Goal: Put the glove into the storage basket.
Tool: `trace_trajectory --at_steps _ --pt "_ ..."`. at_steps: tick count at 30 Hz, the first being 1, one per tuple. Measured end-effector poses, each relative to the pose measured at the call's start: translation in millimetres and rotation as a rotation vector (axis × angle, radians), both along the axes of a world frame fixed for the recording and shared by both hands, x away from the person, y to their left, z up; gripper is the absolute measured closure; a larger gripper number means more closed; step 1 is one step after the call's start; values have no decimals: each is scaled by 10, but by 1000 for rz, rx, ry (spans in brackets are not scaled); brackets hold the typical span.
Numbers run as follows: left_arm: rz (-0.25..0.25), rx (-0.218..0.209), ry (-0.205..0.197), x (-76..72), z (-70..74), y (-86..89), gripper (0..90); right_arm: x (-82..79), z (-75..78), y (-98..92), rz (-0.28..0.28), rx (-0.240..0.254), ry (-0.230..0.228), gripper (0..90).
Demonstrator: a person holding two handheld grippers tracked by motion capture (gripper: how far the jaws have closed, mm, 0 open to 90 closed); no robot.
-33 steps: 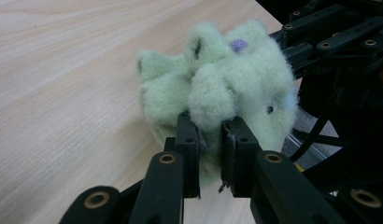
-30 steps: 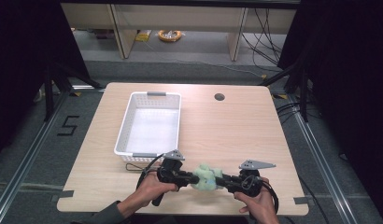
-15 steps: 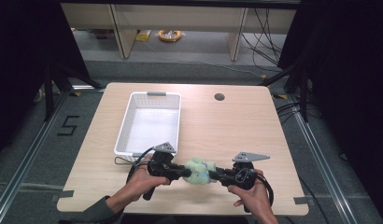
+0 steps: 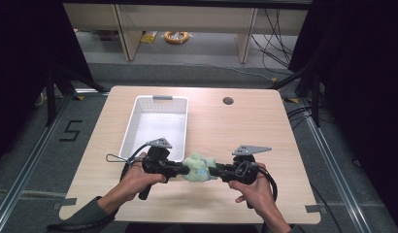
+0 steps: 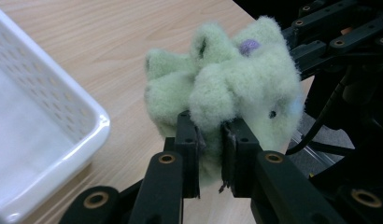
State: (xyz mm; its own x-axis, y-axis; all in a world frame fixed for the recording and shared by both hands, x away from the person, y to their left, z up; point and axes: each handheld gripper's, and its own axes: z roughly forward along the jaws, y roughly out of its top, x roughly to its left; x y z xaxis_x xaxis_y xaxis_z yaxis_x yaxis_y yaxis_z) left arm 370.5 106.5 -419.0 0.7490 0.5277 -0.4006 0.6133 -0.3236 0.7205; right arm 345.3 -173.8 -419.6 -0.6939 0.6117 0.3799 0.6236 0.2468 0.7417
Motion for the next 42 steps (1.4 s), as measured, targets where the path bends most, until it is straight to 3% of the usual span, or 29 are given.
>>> trace_trajectory --at_steps 2,4,9,11,23,28,29,31,35,42 --pt "7 -5 1 15 37 28 779 19 50 43 -4 0 18 742" --pt "18 -14 8 35 84 74 779 76 79 74 15 -3 -13 742" --pt "36 -14 1 98 180 207 779 138 183 179 19 5 -1 742" --pt "42 -24 16 142 215 274 778 180 217 231 22 9 -4 742" --pt "122 0 39 376 298 631 776 491 326 610 42 -18 3 742" --pt "153 11 46 450 309 746 776 636 320 771 55 -31 6 742" --pt "159 15 47 474 307 779 776 691 304 846 51 -17 30 742" --pt "171 18 56 506 299 830 776 727 291 858 56 -28 4 742" --pt "200 23 67 563 251 917 776 823 244 980 52 -28 39 742" --pt "226 40 99 668 139 1033 776 960 130 1143 45 -44 59 742"
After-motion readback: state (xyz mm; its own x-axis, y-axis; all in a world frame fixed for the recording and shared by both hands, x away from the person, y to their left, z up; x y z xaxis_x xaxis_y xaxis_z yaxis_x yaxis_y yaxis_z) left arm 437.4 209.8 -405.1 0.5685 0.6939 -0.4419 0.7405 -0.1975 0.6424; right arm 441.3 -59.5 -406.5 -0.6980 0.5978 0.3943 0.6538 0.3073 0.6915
